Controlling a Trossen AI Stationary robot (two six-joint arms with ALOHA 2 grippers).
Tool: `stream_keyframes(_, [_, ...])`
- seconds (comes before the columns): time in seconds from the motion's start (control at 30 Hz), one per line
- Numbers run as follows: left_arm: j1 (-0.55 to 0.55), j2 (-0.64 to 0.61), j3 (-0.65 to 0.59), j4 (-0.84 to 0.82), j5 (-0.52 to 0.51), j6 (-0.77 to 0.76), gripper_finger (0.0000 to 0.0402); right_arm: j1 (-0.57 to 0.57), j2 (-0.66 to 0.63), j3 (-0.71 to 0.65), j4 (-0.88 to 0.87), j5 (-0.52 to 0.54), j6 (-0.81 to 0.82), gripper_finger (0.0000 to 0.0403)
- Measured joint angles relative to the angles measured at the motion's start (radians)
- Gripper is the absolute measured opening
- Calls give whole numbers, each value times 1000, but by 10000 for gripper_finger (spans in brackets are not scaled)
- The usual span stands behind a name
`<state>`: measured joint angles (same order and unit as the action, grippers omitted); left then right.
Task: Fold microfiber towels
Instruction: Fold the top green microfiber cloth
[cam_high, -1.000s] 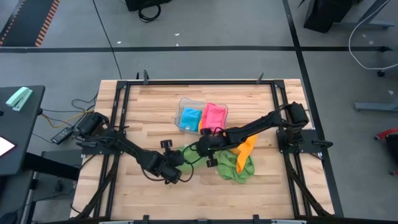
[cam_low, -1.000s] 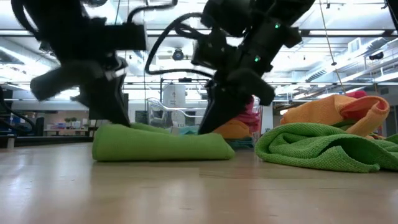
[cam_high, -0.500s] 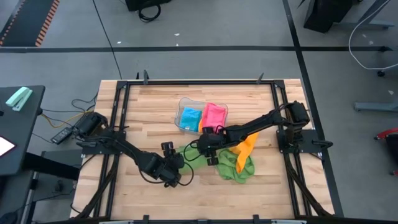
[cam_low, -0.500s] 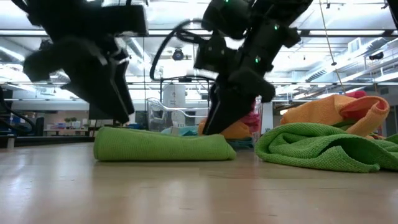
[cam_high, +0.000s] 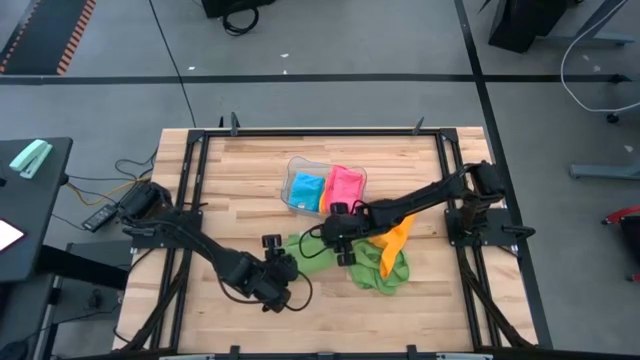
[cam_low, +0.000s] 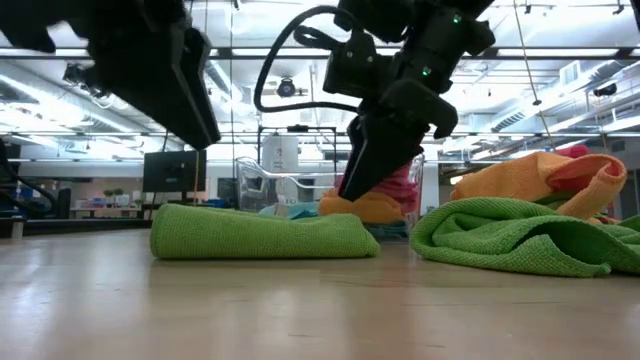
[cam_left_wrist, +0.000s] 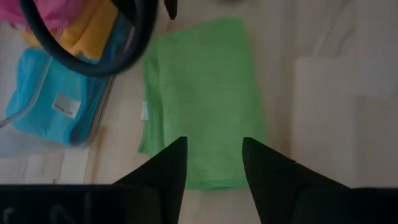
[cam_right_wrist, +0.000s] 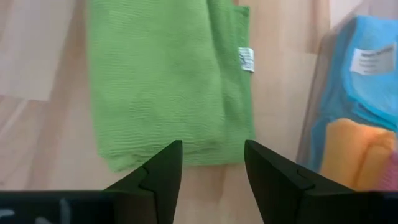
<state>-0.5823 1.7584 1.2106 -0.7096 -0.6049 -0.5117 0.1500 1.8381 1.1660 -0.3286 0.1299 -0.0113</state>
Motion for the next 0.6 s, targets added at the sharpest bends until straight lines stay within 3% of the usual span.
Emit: stream_keyframes(0.6, [-18, 0, 8, 37, 10, -22, 145, 99, -75, -1, 28, 52, -37, 182])
